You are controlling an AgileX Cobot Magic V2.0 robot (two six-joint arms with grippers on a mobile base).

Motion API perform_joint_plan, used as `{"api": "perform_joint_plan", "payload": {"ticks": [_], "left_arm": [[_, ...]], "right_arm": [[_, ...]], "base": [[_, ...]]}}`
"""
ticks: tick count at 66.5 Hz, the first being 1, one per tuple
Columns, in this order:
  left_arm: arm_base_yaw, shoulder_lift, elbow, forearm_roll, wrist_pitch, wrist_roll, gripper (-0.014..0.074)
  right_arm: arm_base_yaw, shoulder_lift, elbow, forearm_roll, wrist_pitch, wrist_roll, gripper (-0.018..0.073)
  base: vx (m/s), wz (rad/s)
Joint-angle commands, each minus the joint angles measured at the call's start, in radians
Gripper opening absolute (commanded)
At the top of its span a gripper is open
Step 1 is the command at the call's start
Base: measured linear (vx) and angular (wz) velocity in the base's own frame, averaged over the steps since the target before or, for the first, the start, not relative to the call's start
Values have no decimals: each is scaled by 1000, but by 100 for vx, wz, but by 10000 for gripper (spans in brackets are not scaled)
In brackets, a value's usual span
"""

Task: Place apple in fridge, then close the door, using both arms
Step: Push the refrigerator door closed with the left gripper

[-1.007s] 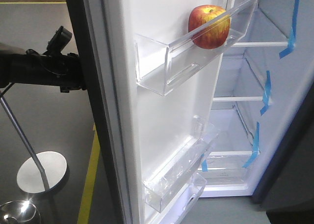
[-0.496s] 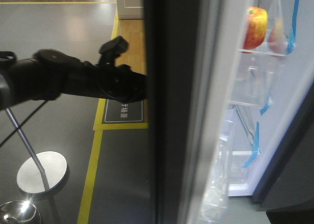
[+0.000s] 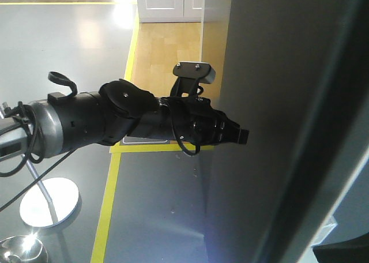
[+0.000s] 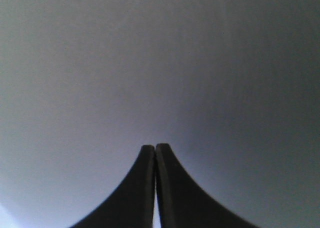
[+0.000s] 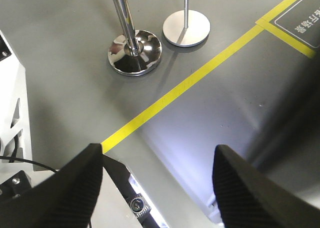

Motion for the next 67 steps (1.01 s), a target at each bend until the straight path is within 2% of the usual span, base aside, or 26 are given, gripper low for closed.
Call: {"api": "perform_joint_plan", "payload": {"ticks": [1, 7, 15, 25, 29, 35, 42, 47, 53, 67], "left_arm": [[-6, -49, -33, 47, -43, -4, -6], [-6, -57, -33, 109, -46, -6, -6], [-5, -87, -30, 237, -85, -97, -6], [0, -154, -30, 475, -86, -267, -6], [10, -187, -30, 590, -59, -380, -6], [34, -234, -16, 745, -20, -494, -6], [68, -312, 63, 891, -31, -614, -6], [96, -380, 150, 950, -48, -666, -6], [136, -463, 252, 1003, -59, -686, -6], [235, -623, 430, 1041, -57, -685, -6]], "right_arm": [[-1, 3, -24, 29, -43, -11, 454], [-1, 3, -24, 29, -43, -11, 454], [-1, 3, -24, 29, -43, -11, 454], [-1, 3, -24, 29, -43, -11, 454], [-1, 3, -24, 29, -43, -11, 454], [-1, 3, -24, 29, -43, -11, 454], [-1, 3, -24, 29, -43, -11, 454], [-1, 3, -24, 29, -43, -11, 454], [-1, 3, -24, 29, -44, -11, 454], [-1, 3, -24, 39, -46, -11, 454]], "base": [[0, 0], [0, 0], [0, 0], [0, 0], [0, 0], [0, 0], [0, 0], [0, 0], [0, 0], [0, 0]]}}
